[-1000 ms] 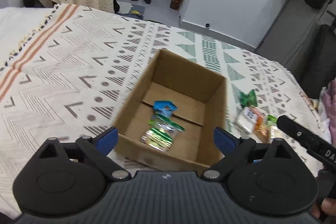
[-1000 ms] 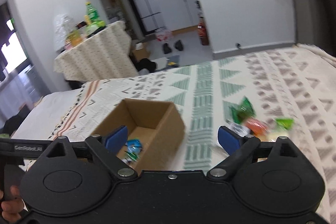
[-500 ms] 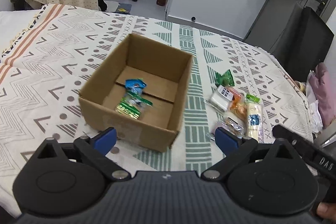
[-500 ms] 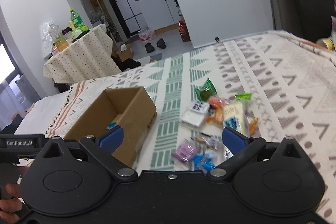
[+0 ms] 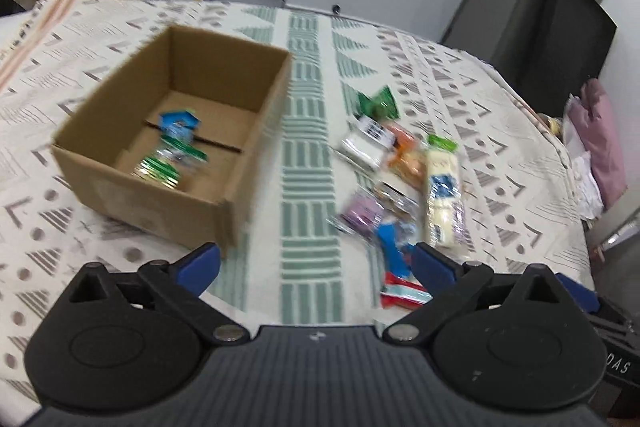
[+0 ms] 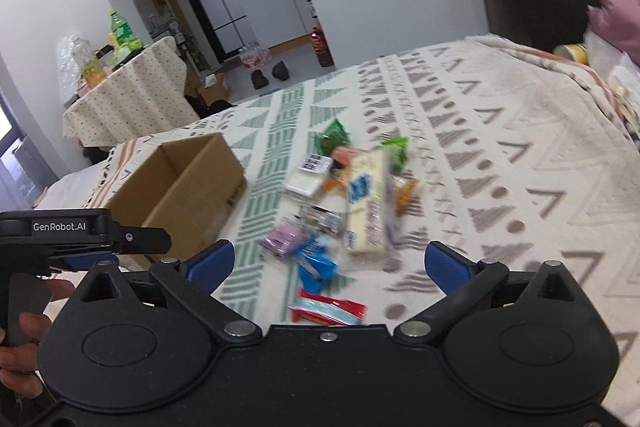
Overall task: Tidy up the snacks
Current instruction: 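Move both open tools back from the box toward the snack pile, then grasp the blue bar with the left tool while the right tool grasps the red-and-white bar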
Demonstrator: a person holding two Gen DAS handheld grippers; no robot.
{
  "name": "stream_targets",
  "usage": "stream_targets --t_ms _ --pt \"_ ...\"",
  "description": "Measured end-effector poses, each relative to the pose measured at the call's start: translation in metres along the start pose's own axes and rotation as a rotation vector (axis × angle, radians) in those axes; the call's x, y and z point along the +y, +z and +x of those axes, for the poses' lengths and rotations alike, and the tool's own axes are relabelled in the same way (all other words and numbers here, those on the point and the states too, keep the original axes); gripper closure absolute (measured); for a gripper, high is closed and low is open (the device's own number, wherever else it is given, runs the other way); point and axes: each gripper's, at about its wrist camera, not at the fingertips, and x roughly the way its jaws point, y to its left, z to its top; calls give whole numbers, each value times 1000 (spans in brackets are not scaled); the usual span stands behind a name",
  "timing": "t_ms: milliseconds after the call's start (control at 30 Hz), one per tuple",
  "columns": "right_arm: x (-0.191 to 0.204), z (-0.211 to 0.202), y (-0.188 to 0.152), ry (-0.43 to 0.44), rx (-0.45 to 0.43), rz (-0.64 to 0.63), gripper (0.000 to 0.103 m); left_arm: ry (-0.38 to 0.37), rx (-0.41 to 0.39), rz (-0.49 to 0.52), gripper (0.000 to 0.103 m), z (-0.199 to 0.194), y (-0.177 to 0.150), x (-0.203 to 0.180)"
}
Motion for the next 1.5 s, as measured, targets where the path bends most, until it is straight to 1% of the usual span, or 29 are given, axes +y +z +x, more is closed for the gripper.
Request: stream_targets --t_ms 200,333,400,467,600,700,767,800,867,933,1100,1200,1300,1400,1500 --pt "-18 -9 -9 -25 11 5 1 -20 21 24 2 12 -5 -18" --pt "-27 -8 -19 -42 17 -3 1 -10 3 39 2 10 -4 -27" --pt "-29 -5 -24 -41 33 3 3 -15 -6 54 2 11 -3 -30" --pt "-30 -1 -27 -41 53 2 8 -19 -8 58 3 16 -4 -32" --pt "-26 8 -32 -13 69 0 14 -54 11 55 5 31 -9 -35" --pt "-20 18 -36 4 79 -12 18 -78 16 52 11 40 -14 -36" --pt "-16 24 -38 25 88 -27 23 -89 29 46 19 44 -16 -34" --pt "-14 28 -39 33 92 -35 23 -99 31 38 20 45 -17 -33" --pt "-10 35 -39 49 98 -50 25 -105 39 25 29 47 -18 -30" --pt "-6 41 -38 60 108 -68 25 -107 52 15 34 49 -19 -26" --pt "5 60 -37 101 130 -141 25 -96 57 -6 38 55 -18 -15" --pt "9 71 -39 97 147 -182 25 -101 58 -9 41 59 -16 -12" --pt "15 78 -43 67 146 -232 26 -115 63 -5 44 63 -15 -12" --pt "18 78 -44 86 111 -246 30 -127 66 -1 46 68 -15 -15" --pt "20 82 -44 80 109 -267 43 -132 73 -15 47 74 -16 -15"
